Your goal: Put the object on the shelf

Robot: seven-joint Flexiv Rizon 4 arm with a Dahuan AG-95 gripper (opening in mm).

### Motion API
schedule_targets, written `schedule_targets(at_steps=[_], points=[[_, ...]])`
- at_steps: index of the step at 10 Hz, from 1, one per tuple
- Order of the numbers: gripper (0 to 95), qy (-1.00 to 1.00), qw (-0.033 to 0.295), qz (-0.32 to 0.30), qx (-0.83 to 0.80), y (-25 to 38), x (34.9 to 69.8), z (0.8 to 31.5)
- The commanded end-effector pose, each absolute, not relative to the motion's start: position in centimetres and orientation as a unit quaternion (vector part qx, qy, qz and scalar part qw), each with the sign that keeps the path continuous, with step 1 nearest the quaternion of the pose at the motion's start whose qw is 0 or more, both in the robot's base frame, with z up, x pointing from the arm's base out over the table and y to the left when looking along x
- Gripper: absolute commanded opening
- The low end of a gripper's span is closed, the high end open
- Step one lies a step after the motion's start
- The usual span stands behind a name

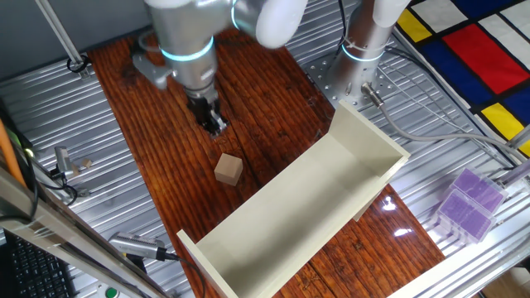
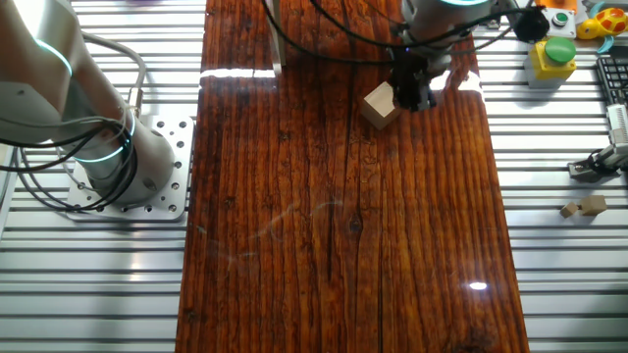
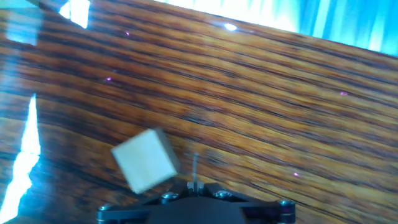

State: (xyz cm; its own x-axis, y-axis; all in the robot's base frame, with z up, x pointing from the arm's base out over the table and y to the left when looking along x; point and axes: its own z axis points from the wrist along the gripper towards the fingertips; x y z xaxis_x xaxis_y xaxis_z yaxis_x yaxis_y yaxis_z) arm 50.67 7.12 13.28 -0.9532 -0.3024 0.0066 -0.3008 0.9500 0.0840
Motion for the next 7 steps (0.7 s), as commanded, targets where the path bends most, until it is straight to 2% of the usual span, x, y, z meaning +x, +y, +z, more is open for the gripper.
schedule_targets(at_steps=[1,3,4,5,7], points=[[0.0,-0.985,0.005,-0.043,0.164,7.1,50.8,11.8],[0.0,-0.979,0.0,-0.056,0.197,7.1,50.8,10.7],[38.0,-0.975,-0.004,-0.071,0.21,7.2,50.8,10.3],[57.0,-0.972,-0.007,-0.086,0.217,7.2,50.8,9.9],[57.0,-0.97,-0.005,-0.084,0.227,7.3,50.8,9.6]])
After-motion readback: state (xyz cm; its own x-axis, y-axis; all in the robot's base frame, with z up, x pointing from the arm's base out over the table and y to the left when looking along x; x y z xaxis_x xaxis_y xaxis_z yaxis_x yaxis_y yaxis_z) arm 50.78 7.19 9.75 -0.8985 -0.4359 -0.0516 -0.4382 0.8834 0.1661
